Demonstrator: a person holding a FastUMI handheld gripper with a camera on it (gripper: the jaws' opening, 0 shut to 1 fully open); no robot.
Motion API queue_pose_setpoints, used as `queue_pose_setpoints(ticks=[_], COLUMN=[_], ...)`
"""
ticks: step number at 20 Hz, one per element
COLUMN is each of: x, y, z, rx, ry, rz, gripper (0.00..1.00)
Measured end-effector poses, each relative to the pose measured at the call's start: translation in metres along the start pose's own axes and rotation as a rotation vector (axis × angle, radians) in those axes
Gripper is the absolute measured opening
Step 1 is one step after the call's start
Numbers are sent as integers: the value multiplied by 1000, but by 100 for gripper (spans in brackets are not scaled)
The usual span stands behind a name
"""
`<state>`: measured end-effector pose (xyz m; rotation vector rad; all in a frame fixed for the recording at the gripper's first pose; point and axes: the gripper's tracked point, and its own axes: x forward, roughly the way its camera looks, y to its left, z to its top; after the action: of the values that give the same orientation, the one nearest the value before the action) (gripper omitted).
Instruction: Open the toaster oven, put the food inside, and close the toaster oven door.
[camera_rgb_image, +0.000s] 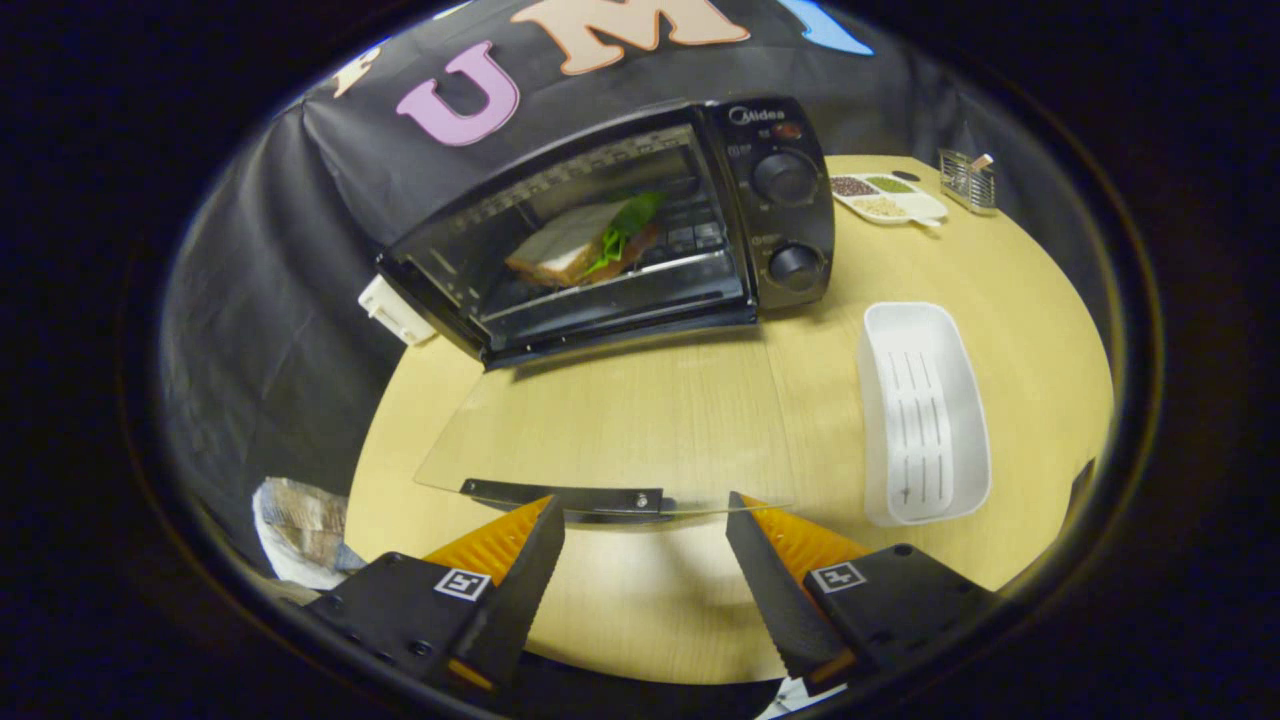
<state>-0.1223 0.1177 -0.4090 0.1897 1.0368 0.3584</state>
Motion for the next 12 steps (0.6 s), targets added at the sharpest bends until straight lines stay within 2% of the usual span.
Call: queue_pose_setpoints(ticks=[6,12], x=[-11,-12], y=[19,22], z=[53,59], rx=[29,-12], ry=[-131,-150], rz=[42,23], gripper=[100,100])
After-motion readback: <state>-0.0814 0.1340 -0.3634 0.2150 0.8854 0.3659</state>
